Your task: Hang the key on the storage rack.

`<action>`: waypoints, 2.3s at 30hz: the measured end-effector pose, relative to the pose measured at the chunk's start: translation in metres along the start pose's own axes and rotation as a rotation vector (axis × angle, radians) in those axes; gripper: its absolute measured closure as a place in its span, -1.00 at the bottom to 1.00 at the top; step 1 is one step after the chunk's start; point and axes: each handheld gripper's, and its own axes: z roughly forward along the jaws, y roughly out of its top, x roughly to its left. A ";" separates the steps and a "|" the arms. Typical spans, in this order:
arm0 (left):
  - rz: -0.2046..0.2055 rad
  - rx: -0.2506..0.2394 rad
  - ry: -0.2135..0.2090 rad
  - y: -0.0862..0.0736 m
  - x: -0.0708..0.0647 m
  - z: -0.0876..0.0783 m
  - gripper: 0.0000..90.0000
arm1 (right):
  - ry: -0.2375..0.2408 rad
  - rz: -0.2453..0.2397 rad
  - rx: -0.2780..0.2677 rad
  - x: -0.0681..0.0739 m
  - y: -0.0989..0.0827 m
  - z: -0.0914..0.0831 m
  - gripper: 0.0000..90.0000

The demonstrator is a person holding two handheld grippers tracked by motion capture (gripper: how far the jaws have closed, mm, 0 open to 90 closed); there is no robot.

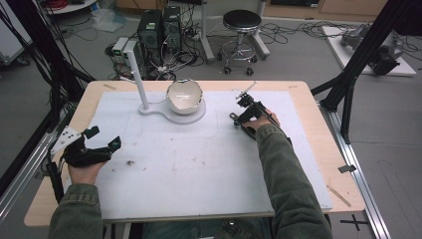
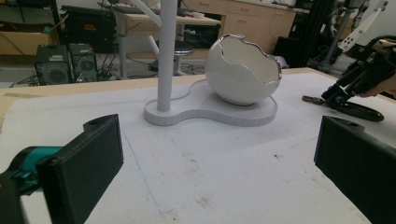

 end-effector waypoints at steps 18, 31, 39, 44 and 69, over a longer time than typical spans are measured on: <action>0.000 -0.001 0.001 0.000 0.001 -0.001 -0.96 | 0.020 0.061 -0.011 -0.003 -0.001 -0.005 0.91; -0.002 0.000 -0.001 0.000 0.001 0.000 -0.96 | 0.076 0.101 -0.053 -0.009 -0.004 -0.016 0.91; -0.003 -0.004 -0.002 0.000 0.000 0.000 -0.96 | 0.101 0.110 -0.114 -0.011 -0.007 -0.037 0.91; -0.003 -0.005 -0.004 0.000 0.000 0.000 -0.96 | 0.129 0.121 -0.141 -0.012 -0.010 -0.048 0.91; -0.008 -0.015 -0.004 0.001 0.000 0.000 -0.96 | 0.169 0.068 -0.242 0.001 0.001 -0.099 0.91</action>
